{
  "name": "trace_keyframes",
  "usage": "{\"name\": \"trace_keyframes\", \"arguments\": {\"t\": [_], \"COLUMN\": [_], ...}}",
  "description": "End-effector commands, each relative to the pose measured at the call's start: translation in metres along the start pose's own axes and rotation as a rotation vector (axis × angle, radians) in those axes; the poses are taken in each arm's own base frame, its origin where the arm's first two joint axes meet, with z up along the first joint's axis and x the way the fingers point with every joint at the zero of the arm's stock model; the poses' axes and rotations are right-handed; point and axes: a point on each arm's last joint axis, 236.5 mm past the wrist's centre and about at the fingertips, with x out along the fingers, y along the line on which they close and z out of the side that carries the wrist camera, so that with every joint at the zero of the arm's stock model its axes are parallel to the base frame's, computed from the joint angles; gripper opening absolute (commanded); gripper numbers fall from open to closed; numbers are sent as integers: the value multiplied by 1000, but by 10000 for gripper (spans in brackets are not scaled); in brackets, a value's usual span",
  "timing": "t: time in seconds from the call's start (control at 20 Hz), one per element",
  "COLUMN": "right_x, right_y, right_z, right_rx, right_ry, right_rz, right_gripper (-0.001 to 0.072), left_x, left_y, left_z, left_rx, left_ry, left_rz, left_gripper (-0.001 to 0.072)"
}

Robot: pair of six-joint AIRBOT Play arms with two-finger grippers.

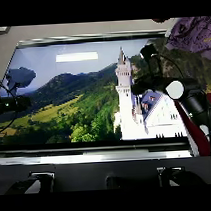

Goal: Fold the clothes and pants, and hang the long-sleeved shirts on hangers.

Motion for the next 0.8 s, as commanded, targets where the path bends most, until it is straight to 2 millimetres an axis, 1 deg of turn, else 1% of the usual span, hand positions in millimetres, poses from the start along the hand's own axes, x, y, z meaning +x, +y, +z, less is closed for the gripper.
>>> {"name": "trace_keyframes", "arguments": {"t": [0.0, 0.35, 0.4, 0.45, 0.5, 0.55, 0.6, 0.7, 0.75], "right_x": [0, 0, 0, 0, 0, 0, 0, 0, 0], "right_y": [0, 0, 0, 0, 0, 0, 0, 0, 0], "right_z": [0, 0, 1, 0, 0, 0, 0, 0, 0], "right_rx": [0, 0, 0, 0, 0, 0, 0, 0, -1], "right_ry": [-1, -1, -1, -1, -1, -1, -1, -1, 0], "right_rz": [1, 1, 1, 1, 1, 1, 1, 1, 1], "right_gripper": [32, 32, 32, 32, 32, 32, 32, 32, 32], "left_x": [0, 1, 1, 3, 4, 5, 7, 18, 30], "left_y": [0, 0, 1, 8, 15, 29, 45, 79, 98], "left_z": [0, 0, 0, -2, -1, 3, 12, 43, 64], "left_rx": [1, -2, -63, -163, -185, -181, -218, -251, -254], "left_ry": [-4, -3, -1, 5, 8, 3, -6, -31, -46], "left_rz": [1, 1, 6, 33, 63, 115, 168, 255, 291], "left_gripper": [47, 47, 68, 276, 720, 720, 720, 720, 720]}}
